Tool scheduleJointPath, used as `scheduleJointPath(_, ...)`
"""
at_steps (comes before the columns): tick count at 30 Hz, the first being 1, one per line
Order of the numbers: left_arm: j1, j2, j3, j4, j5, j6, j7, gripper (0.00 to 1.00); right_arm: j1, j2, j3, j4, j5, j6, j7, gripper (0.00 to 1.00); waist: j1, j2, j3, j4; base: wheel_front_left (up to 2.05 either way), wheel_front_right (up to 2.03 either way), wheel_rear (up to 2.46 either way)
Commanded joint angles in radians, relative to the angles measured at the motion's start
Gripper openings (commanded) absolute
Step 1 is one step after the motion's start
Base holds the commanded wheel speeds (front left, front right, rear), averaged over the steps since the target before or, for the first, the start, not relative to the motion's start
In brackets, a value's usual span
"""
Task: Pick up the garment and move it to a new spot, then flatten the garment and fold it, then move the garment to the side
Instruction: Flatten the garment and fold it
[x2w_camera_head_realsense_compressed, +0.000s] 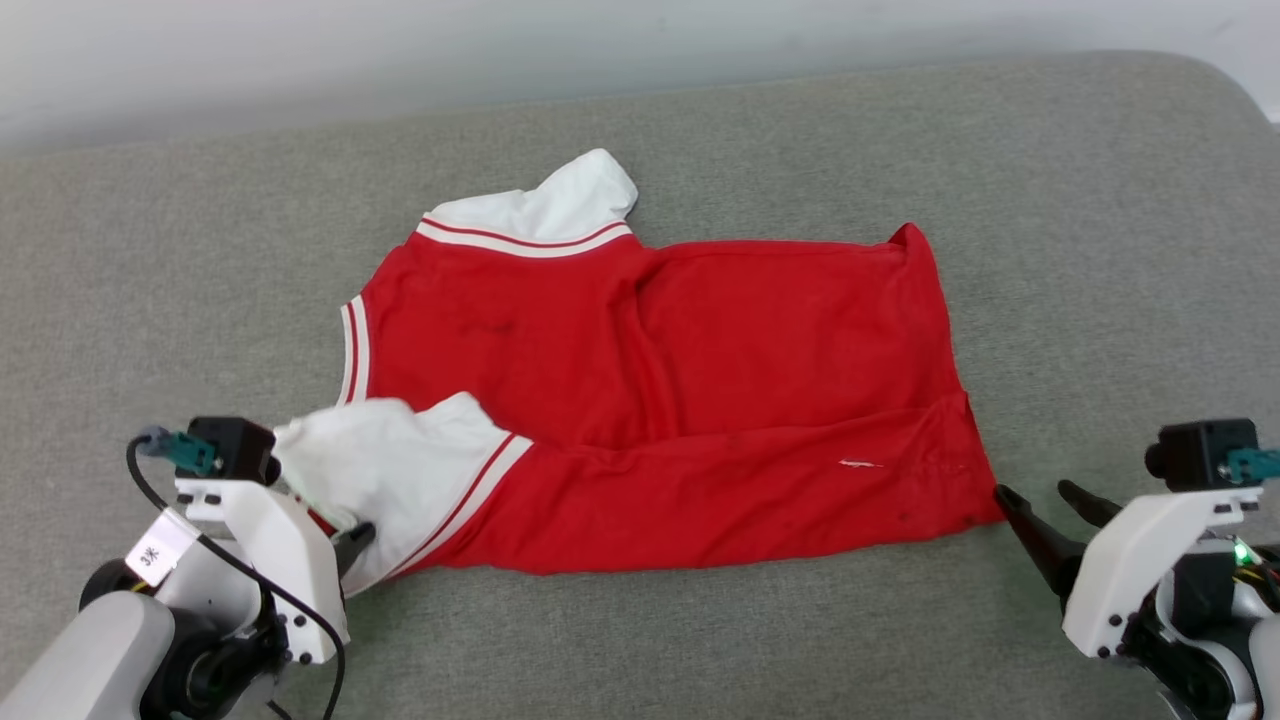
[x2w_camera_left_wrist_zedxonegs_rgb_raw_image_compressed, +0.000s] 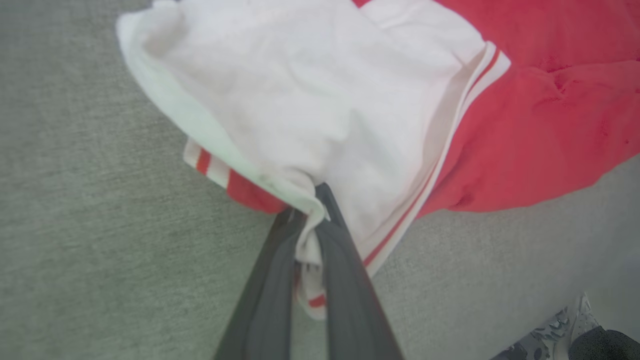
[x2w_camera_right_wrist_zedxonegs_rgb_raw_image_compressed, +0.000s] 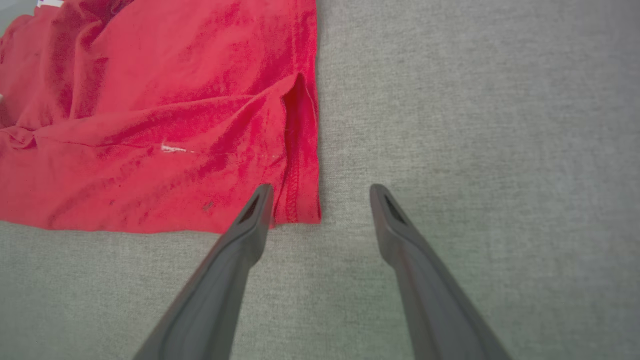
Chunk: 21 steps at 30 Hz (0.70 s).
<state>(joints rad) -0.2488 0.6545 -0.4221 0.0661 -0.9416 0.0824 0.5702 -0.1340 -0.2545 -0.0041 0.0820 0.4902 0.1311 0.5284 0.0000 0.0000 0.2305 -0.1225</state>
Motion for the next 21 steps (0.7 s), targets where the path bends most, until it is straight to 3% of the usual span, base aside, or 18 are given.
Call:
scheduleJointPath(1, -0.014, 0.007, 0.003, -0.014, 0.011, 0.006, -0.008, 0.0, -0.02, -0.005, 0.008, -0.005, 0.003, -0.001, 0.017, 1.0, 0.0, 0.0, 0.01, 0.011, 0.0, 0.0, 0.0)
scheduleJointPath(6, -0.033, 0.005, 0.002, -0.078, 0.027, 0.013, -0.02, 0.0, -0.081, -0.009, 0.061, 0.048, 0.004, -0.001, 0.096, 1.0, 0.0, 0.0, 0.041, 0.039, 0.0, 0.0, 0.0)
scheduleJointPath(12, -0.057, -0.019, -0.011, -0.097, 0.045, 0.0, -0.043, 0.0, -0.106, 0.017, 0.129, 0.211, 0.029, 0.0, 0.204, 1.0, 0.0, 0.0, 0.069, 0.078, 0.0, 0.0, 0.0)
scheduleJointPath(13, -0.057, -0.023, -0.012, -0.095, 0.046, -0.002, -0.05, 0.0, -0.105, 0.022, 0.144, 0.229, 0.037, 0.001, 0.22, 0.51, 0.0, 0.0, 0.07, 0.08, 0.0, 0.0, 0.0)
scheduleJointPath(14, -0.056, -0.027, -0.011, -0.094, 0.048, -0.003, -0.059, 0.0, -0.107, 0.027, 0.153, 0.241, 0.05, 0.001, 0.229, 0.31, 0.0, 0.0, 0.071, 0.083, 0.0, 0.0, 0.0)
scheduleJointPath(15, -0.054, -0.027, -0.012, -0.091, 0.05, -0.005, -0.065, 0.0, -0.112, 0.029, 0.159, 0.245, 0.058, 0.001, 0.229, 0.0, 0.0, 0.0, 0.072, 0.085, 0.0, 0.0, 0.0)
scheduleJointPath(21, -0.018, -0.038, -0.005, -0.075, 0.039, 0.003, -0.094, 0.0, -0.151, -0.022, 0.135, 0.216, 0.071, -0.001, 0.179, 0.0, 0.0, 0.0, 0.045, 0.083, 0.0, 0.0, 0.0)
